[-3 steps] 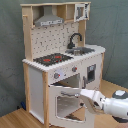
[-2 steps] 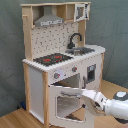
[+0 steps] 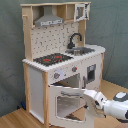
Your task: Play with the kitchen
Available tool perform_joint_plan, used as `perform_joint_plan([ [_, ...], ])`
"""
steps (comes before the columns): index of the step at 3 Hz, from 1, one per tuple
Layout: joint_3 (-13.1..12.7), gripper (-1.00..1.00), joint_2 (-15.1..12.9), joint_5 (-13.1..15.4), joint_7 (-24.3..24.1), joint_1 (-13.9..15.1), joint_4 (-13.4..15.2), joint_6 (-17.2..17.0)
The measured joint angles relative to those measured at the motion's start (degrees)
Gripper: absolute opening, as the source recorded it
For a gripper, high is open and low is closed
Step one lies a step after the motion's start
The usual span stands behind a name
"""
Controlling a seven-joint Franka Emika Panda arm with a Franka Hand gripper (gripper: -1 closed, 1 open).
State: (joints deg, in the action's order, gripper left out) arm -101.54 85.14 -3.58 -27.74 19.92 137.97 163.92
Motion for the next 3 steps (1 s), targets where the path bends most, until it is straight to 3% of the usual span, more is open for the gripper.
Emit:
perform_joint_plan([
  [1, -1.1, 1.00, -0.8, -0.3, -4.6, 0.0, 2.9, -1.7],
  [2, -2.2, 1.00, -1.1, -0.7, -8.3, 0.1, 7.7, -2.0],
  [3, -1.4, 1.00, -0.9, -0.8, -10.0, 4.7, 10.8, -1.0],
])
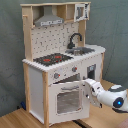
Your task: Play with the kitchen
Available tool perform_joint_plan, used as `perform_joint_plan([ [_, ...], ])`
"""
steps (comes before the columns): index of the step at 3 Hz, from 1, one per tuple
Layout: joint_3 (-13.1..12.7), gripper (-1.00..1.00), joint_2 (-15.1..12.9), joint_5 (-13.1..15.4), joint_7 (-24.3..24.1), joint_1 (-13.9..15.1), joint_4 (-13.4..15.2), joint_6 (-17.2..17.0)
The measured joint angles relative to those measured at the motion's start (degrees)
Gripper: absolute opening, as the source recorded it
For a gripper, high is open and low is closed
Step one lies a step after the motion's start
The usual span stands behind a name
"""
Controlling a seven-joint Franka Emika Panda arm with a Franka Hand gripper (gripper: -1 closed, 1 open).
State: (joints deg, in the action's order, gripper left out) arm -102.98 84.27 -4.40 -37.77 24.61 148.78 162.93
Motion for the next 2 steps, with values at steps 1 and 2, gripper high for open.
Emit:
perform_joint_plan([
  [1, 0.9, 1.00, 0.0, 0.1, 0.2, 4.8, -0.1, 3.2],
  [2, 1.1, 1.00, 0.0, 0.1, 0.2, 9.8, -1.0, 7.1],
])
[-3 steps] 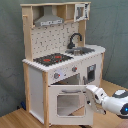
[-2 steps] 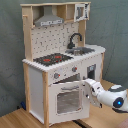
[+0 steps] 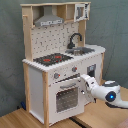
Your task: Play with the kitchen
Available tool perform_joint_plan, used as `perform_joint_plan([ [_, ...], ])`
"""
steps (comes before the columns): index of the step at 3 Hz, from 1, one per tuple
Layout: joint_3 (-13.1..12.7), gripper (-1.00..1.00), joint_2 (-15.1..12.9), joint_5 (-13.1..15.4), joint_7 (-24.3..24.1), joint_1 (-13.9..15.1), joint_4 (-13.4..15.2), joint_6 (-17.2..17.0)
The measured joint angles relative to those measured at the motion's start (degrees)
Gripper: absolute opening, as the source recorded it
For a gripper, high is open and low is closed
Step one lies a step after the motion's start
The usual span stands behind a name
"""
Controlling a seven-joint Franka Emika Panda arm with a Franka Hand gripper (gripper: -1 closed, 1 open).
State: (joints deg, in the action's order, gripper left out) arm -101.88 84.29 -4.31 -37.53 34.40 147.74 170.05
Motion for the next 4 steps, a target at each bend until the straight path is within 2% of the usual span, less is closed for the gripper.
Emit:
perform_joint_plan([
  [1, -0.3, 1.00, 0.0, 0.1, 1.2, 4.5, -3.3, 2.0],
  [2, -0.5, 1.00, 0.0, 0.1, 4.4, 8.3, -6.4, 2.1],
  [3, -0.2, 1.00, 0.0, 0.1, 10.1, 9.9, -7.1, 2.1],
  [4, 1.8, 1.00, -0.2, 0.1, 15.2, 11.1, -9.4, 2.4],
])
